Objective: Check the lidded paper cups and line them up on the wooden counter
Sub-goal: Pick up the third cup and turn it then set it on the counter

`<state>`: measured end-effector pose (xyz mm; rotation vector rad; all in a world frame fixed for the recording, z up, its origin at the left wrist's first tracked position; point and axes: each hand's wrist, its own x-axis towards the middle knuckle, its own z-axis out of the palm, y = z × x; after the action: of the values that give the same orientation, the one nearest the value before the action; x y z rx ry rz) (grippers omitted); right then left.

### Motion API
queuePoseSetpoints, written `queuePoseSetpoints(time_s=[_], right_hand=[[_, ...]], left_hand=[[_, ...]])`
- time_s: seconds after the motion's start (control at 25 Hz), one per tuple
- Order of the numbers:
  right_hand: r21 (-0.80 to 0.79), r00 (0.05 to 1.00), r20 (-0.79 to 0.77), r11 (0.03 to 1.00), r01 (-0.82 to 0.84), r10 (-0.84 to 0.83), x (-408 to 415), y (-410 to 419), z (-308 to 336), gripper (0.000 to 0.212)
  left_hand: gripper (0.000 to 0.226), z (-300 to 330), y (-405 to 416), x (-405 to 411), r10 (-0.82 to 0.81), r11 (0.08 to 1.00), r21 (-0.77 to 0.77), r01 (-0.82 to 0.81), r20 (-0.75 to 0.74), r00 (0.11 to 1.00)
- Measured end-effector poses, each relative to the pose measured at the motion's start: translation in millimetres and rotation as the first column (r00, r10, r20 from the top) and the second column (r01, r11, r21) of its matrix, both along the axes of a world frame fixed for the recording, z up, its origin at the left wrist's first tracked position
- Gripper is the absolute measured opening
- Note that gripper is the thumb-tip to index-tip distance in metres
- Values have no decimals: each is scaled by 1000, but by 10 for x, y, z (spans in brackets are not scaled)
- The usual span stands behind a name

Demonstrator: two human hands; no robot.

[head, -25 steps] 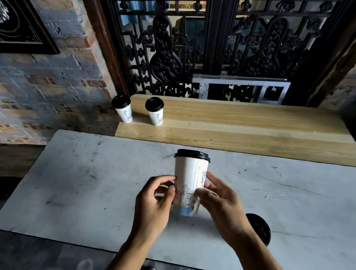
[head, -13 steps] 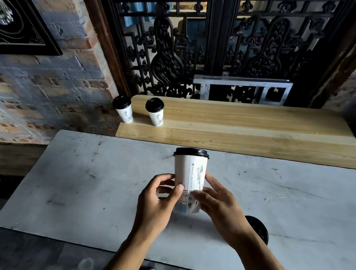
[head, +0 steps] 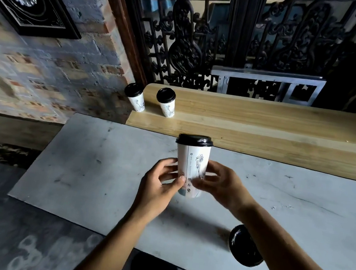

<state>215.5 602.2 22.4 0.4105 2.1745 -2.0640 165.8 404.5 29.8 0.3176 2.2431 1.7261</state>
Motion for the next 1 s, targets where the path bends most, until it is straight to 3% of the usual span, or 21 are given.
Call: queuePoseSetpoints(time_s=[0.16, 0.36, 0.6, 0.76, 1.0], right_hand=[[132, 998, 53, 991, 10, -17, -479, 239, -163, 38], [454, 992, 118, 891, -22, -35, -1342, 534, -549, 58], [540, 988, 2, 832, 127, -153, -2654, 908, -1393, 60], [597, 975, -48, 776, 203, -218, -3217, 1232, -1775, 61], [594, 965, -13, 774, 219, -263, -3448, 1402, -2097, 67]], left_hand=[[45, -213, 261, -502, -23, 999, -48, 26, 55, 998], [49, -736, 644, -1504, -111, 987, -107, 123, 110, 988], [57, -1675, 1292, -2860, -212, 968, -108, 225, 124, 969], [62, -2112, 1729, -3572, -304, 944, -125, 304, 23, 953], [62, -2436, 1979, -3856, -342, 923, -187, 337, 8, 940]])
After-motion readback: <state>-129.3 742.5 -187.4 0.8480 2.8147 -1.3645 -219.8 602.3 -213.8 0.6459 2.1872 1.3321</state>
